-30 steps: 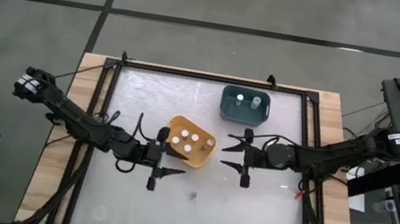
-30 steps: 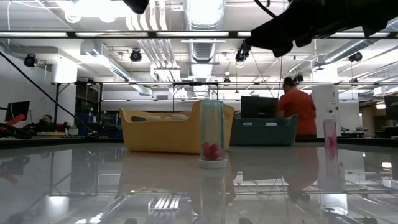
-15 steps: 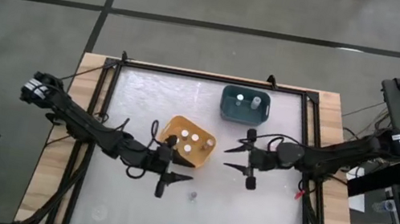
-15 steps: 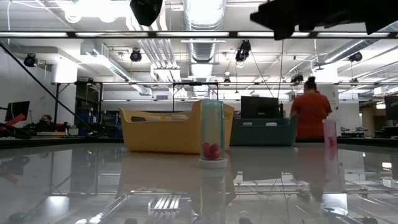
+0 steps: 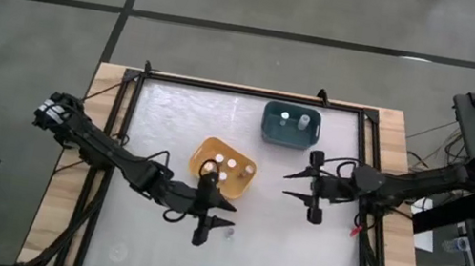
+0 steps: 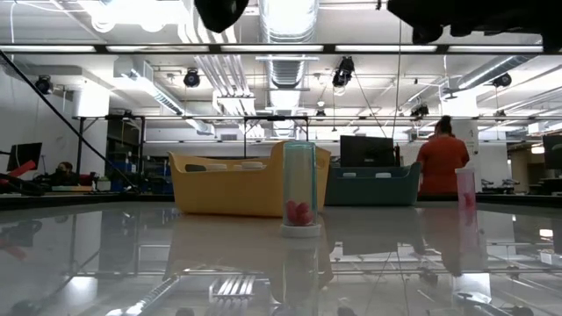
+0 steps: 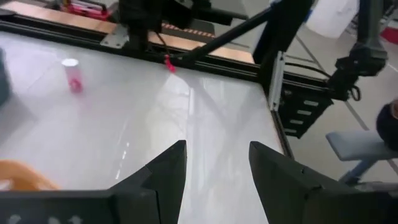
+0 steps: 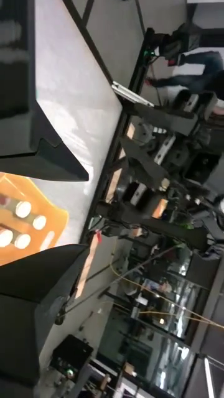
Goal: Pick and place medicine bottles into bin by pill shape (circle, oval)
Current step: Put the blue pill bottle into the yellow bin
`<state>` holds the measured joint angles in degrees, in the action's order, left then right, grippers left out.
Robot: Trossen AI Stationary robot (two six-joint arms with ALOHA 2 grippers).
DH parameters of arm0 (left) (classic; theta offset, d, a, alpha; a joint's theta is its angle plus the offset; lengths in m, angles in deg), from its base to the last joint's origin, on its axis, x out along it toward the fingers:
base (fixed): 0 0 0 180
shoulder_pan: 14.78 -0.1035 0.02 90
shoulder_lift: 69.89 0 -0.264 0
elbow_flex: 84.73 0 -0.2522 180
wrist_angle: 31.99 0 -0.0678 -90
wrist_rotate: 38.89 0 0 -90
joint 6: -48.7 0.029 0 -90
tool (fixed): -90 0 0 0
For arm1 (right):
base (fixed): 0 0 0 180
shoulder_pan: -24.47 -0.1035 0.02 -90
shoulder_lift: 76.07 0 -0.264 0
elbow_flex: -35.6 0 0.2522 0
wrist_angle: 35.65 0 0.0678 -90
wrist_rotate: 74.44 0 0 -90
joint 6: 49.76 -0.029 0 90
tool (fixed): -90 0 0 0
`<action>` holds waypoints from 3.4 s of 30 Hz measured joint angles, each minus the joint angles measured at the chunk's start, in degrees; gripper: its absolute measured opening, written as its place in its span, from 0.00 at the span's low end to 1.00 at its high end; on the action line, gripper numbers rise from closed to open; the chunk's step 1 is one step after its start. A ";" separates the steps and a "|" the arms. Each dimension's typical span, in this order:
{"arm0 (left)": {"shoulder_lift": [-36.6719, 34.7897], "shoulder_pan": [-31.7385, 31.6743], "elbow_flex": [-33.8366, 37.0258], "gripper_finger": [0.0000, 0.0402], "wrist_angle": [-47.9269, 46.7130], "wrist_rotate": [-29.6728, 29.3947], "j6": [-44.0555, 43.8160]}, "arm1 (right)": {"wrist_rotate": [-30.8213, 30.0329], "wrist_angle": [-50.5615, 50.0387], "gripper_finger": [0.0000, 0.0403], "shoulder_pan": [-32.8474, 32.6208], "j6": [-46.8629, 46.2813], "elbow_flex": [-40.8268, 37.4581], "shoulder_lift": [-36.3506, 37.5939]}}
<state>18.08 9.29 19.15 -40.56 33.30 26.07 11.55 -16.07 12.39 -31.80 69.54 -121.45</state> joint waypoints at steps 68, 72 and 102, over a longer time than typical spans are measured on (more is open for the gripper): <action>21.98 4.34 -29.96 0.60 -38.25 4.71 -11.30 | -4.59 -10.34 0.41 0.00 5.63 -3.64 19.84; 21.96 4.32 -29.48 0.60 -38.22 2.33 -9.54 | -4.59 -10.36 0.41 0.00 5.63 -3.64 19.82; 27.12 2.37 -25.05 0.60 -34.56 -0.91 -3.78 | -4.63 -10.46 0.41 0.00 6.09 -3.64 19.82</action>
<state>45.19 11.66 -5.90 -75.12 32.39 22.28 6.92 -26.53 12.39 -25.71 65.90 -101.63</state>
